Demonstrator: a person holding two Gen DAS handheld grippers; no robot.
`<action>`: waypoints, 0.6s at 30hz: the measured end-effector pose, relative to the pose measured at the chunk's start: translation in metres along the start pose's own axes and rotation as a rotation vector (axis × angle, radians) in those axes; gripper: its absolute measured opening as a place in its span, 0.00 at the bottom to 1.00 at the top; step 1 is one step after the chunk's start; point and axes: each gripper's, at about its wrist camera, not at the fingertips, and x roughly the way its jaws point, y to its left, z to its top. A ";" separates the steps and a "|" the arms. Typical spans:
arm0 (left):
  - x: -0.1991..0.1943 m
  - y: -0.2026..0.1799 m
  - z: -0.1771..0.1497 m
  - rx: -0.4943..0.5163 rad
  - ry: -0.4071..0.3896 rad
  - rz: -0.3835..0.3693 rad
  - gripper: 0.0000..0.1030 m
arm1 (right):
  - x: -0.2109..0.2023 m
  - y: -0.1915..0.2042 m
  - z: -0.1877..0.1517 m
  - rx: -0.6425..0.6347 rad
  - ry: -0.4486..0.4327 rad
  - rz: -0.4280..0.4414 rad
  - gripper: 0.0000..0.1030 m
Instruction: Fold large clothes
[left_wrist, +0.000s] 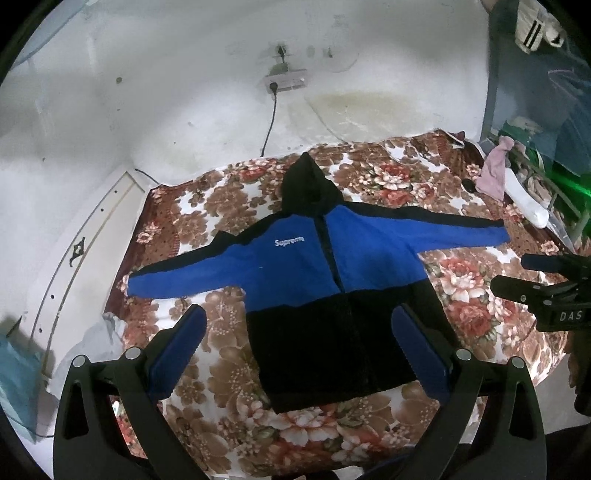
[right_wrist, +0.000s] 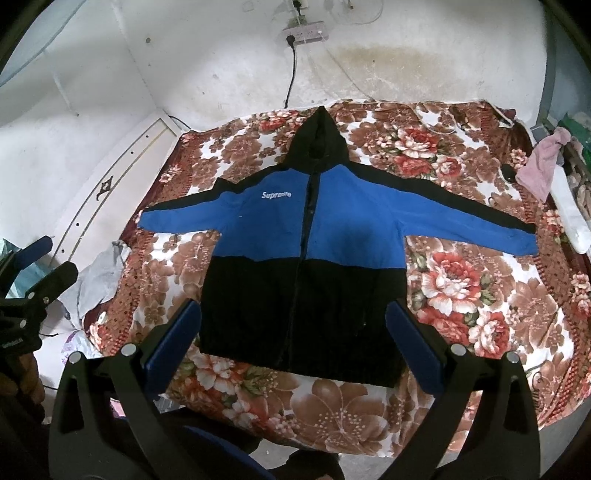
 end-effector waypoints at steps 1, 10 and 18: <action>0.001 0.000 0.000 -0.002 0.003 -0.004 0.95 | 0.000 0.000 0.000 0.001 -0.002 -0.001 0.96; 0.012 -0.007 0.010 -0.052 0.040 0.023 0.95 | 0.000 -0.027 0.014 0.010 0.021 0.012 0.96; 0.049 0.011 0.036 -0.091 0.098 -0.012 0.95 | 0.036 -0.039 0.050 0.023 0.078 0.011 0.96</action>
